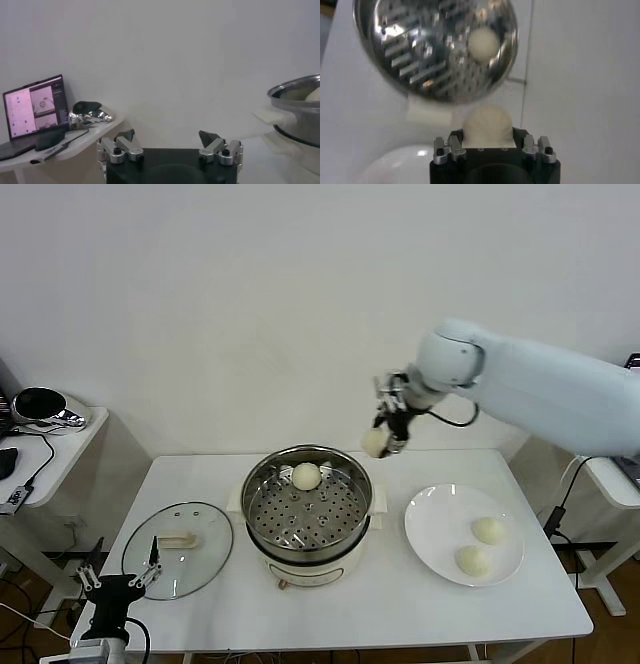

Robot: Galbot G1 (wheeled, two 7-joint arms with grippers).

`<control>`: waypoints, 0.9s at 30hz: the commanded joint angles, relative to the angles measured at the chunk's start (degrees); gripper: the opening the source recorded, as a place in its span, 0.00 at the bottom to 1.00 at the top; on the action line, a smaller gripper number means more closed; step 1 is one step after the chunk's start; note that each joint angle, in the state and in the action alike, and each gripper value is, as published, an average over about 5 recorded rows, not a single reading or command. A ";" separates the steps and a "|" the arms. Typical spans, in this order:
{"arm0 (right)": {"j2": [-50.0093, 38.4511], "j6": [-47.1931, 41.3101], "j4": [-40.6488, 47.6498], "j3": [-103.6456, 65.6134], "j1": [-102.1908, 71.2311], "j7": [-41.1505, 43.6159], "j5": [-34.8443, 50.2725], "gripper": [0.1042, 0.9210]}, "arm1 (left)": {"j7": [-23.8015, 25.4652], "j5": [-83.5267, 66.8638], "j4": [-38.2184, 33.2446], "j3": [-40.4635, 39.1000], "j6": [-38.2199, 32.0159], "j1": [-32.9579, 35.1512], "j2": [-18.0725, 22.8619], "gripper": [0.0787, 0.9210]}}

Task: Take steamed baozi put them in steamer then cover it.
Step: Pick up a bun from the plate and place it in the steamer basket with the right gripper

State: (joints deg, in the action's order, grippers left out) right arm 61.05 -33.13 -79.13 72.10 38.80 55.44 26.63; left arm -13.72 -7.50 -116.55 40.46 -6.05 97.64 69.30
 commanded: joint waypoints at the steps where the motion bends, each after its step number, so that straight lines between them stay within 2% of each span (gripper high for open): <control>1: 14.20 -7.38 4.46 3.27 -1.73 -5.07 9.62 0.63 | 0.06 0.01 -0.56 0.11 0.01 0.19 0.67 0.88; 9: 19.33 -8.47 10.40 2.40 -7.45 -7.44 10.32 0.63 | 0.08 0.33 -1.27 -0.06 0.03 0.25 1.75 0.88; 27: 24.34 -8.56 14.45 2.61 -12.69 -9.32 8.28 0.63 | -0.01 0.46 -0.99 -0.15 -0.25 0.32 2.33 0.88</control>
State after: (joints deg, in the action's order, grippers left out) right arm 82.58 -41.01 -66.58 74.50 27.93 46.97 34.49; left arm -13.70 -7.07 -117.61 40.34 -6.24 97.98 71.54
